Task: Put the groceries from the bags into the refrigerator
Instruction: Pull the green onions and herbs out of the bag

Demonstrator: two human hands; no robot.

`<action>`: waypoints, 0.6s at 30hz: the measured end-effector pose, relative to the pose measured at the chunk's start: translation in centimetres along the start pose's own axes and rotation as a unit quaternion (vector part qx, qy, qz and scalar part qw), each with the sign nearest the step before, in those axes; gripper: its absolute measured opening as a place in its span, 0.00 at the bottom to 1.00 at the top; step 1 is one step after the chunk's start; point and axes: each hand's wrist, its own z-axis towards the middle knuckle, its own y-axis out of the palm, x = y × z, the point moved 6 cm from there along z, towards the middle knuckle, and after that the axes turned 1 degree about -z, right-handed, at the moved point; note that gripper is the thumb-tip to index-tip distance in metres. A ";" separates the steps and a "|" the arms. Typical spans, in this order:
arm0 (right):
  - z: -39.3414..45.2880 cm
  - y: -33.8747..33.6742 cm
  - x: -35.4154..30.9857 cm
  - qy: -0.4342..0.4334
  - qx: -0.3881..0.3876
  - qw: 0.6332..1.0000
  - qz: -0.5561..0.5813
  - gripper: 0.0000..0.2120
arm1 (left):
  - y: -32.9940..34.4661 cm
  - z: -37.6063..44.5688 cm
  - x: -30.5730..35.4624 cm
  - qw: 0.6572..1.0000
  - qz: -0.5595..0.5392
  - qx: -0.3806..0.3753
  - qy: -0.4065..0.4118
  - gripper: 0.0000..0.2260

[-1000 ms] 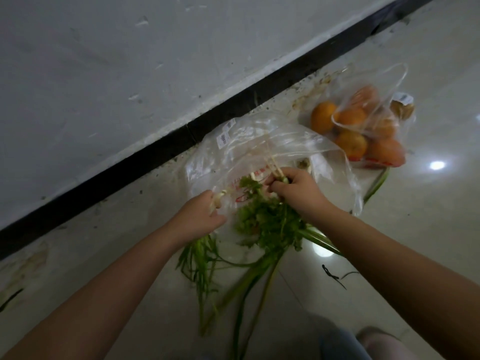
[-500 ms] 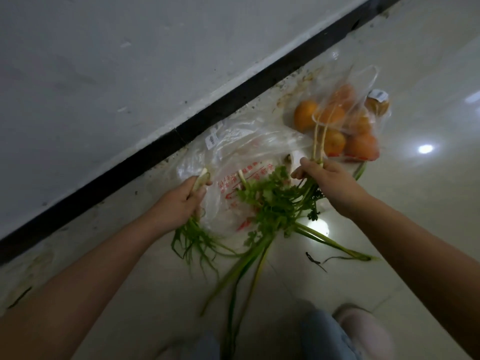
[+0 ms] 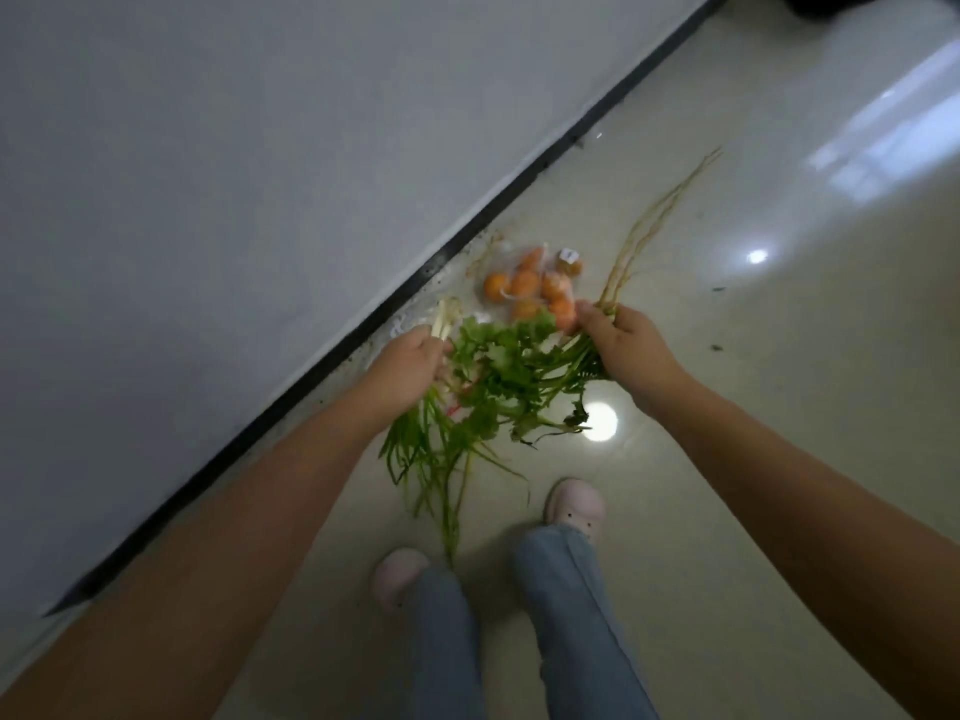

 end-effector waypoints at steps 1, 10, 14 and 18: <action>-2.2 -2.1 -2.0 -0.007 0.010 1.000 0.004 0.14 | -0.3 -2.2 2.7 0.999 0.019 -0.005 0.027 0.11; -24.5 -21.9 -8.0 -0.038 0.167 0.983 0.068 0.12 | 5.8 -21.7 21.9 0.941 0.157 -0.093 0.285 0.09; -35.5 -30.1 -5.2 -0.029 0.266 0.958 0.102 0.11 | 13.4 -31.1 28.8 0.889 0.202 -0.174 0.372 0.09; -48.9 -40.0 -0.1 -0.016 0.397 0.907 0.138 0.10 | 23.9 -42.2 35.6 0.829 0.225 -0.234 0.455 0.10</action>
